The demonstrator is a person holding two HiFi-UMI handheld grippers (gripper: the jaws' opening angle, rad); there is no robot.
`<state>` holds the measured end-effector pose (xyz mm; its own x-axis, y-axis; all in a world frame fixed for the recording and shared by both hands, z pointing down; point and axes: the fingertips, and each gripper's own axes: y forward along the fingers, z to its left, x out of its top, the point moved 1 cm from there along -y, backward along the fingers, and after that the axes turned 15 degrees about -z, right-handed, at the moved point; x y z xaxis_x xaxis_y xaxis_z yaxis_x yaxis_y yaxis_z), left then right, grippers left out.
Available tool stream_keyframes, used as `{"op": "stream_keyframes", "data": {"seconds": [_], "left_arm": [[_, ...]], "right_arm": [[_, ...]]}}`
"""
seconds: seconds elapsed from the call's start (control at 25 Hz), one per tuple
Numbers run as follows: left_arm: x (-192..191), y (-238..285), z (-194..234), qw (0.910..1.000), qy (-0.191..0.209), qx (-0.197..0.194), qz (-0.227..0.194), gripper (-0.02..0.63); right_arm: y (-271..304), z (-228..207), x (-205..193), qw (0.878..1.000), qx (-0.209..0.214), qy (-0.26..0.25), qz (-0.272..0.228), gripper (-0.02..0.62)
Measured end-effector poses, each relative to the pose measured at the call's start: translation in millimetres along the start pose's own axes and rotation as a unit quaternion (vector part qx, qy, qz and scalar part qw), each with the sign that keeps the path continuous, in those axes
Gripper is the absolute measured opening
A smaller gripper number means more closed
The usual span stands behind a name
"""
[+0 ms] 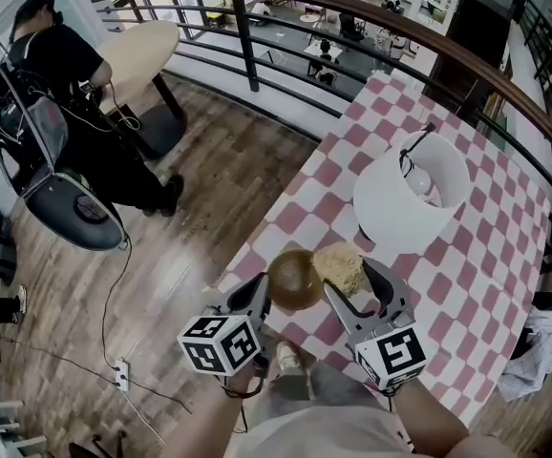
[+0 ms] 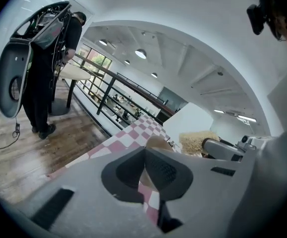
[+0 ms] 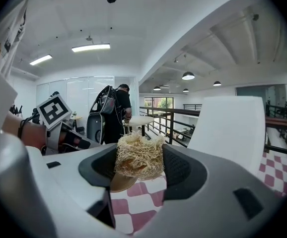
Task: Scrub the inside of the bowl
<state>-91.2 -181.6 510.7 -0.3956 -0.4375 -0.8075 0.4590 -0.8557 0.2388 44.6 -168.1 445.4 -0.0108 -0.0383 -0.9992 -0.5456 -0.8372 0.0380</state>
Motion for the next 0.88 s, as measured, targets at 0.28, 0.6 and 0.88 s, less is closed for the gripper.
{"op": "stream_keyframes", "data": {"seconds": [0.28, 0.6, 0.88], "left_arm": [[-44, 21, 27, 0.9984, -0.022, 0.021, 0.048, 0.015], [-89, 38, 54, 0.9937, -0.047, 0.034, 0.096, 0.015], [-113, 48, 61, 0.9906, -0.053, 0.034, 0.121, 0.017]], "right_arm": [[12, -3, -44, 0.999, 0.003, 0.014, 0.041, 0.249], [19, 1, -89, 0.996, 0.015, 0.025, 0.082, 0.249], [21, 1, -105, 0.994, 0.019, 0.036, 0.099, 0.249]]}}
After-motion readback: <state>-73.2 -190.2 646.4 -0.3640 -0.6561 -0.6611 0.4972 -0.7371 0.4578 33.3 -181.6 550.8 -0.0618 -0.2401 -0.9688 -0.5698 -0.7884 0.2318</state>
